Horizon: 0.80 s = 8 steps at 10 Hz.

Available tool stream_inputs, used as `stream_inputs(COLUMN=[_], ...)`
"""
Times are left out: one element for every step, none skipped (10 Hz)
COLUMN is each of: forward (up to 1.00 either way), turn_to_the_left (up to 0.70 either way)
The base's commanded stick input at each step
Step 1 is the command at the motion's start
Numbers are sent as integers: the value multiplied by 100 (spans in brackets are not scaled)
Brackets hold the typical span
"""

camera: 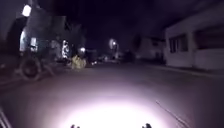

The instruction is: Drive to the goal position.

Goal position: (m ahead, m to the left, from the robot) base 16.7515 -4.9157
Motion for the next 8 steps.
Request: stream_inputs(forward=[85,85,85,85,85,85,85,85], turn_to_the_left=[-7,-33,-34,0,0,0,0,0])
